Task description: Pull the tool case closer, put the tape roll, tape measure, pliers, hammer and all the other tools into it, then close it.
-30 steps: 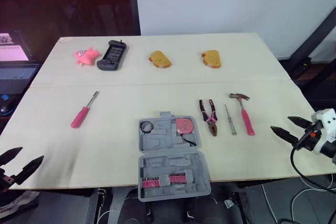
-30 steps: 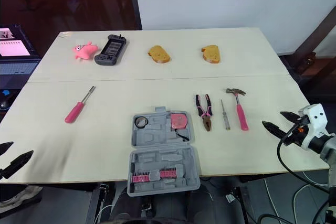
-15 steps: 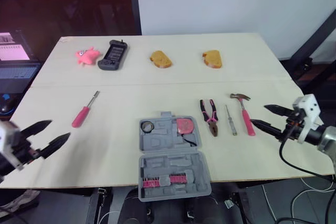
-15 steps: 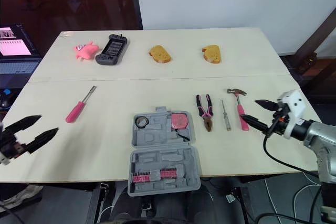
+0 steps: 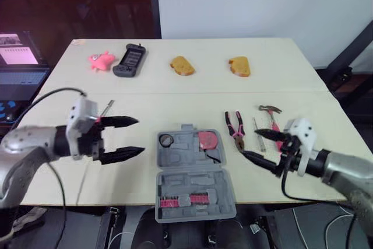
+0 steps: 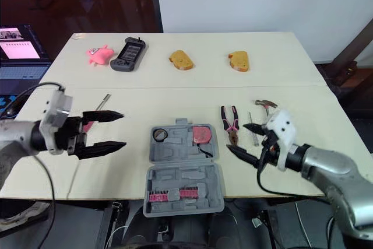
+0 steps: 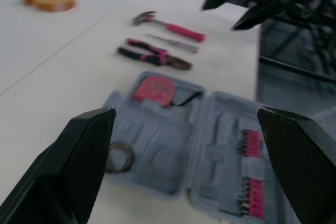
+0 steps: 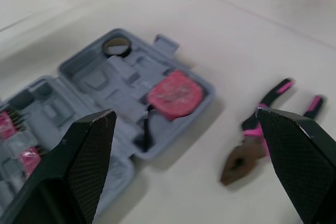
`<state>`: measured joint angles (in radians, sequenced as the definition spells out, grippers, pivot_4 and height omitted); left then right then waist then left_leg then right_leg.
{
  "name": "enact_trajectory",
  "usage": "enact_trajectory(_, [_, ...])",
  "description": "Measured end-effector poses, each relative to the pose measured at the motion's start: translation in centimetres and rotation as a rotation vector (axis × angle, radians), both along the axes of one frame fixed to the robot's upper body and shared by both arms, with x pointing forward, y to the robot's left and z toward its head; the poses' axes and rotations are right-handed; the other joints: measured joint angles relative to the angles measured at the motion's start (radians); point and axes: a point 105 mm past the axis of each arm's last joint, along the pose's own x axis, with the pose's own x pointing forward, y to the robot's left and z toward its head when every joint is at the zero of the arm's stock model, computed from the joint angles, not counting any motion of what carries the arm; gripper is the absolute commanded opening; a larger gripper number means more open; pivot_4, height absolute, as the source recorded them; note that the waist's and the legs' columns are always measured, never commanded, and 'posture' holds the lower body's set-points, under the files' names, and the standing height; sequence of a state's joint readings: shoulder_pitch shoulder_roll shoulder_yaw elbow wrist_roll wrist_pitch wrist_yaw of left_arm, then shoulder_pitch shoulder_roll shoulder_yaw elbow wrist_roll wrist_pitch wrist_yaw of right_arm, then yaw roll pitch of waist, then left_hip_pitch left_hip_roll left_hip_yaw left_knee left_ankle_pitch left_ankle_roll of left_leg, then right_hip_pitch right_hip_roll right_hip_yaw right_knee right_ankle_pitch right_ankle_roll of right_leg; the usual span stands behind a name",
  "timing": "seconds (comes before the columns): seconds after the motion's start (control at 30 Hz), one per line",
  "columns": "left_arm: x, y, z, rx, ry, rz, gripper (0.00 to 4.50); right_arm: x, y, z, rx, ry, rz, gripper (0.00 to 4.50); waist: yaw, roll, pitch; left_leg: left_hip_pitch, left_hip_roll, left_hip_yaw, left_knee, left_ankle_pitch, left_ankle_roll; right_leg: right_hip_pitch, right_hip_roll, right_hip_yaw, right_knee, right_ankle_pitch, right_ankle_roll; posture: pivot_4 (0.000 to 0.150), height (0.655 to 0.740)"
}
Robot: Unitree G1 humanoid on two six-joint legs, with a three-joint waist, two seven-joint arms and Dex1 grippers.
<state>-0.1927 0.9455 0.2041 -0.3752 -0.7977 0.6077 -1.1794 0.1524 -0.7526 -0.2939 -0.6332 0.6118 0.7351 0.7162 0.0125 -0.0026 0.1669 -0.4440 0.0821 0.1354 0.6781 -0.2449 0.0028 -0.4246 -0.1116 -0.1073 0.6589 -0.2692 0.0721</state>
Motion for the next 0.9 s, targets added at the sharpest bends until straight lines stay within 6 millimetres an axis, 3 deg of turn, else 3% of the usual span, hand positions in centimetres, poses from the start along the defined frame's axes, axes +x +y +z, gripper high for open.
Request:
enact_trajectory(0.23, [0.4, -2.4, 0.8, 0.069, 0.012, -0.183, 4.50, -2.1, -0.6, -1.8, -0.048, 0.052, -0.148, 4.49, 0.001, 0.000, 0.000, 0.000, 0.000, -0.001, 0.000, 0.000, 0.000, 0.000, 0.002, 0.000, 0.000, 0.000, 0.000, 0.150, 0.7188])
enact_trajectory(0.5, [0.8, -2.6, 0.3, 0.089, 0.033, -0.217, 4.50, -2.1, -1.6, -2.3, -0.096, 0.102, -0.255, 4.49, -0.001, -0.001, 0.001, -0.001, 0.001, -0.001, 0.000, 0.000, 0.000, 0.000, 0.004, 0.001, 0.000, 0.000, 0.000, 0.150, 0.7188])
enact_trajectory(0.67, [0.3, -1.7, -1.3, 0.136, 0.058, -0.196, 4.50, -0.5, -2.5, -2.4, -0.095, 0.098, -0.334, 4.49, -0.002, -0.001, 0.001, -0.001, 0.001, -0.001, 0.000, 0.000, 0.000, 0.000, 0.004, 0.001, 0.000, 0.000, 0.000, 0.150, 0.7188])
enact_trajectory(0.9, [-0.8, -1.3, -2.1, 0.139, 0.048, -0.119, 4.50, 2.3, -2.7, -6.2, -0.093, 0.157, -0.398, 4.49, -0.003, -0.002, 0.001, -0.001, 0.001, -0.001, 0.000, 0.000, 0.000, 0.000, 0.004, 0.002, 0.000, 0.000, 0.000, 0.150, 0.7188])
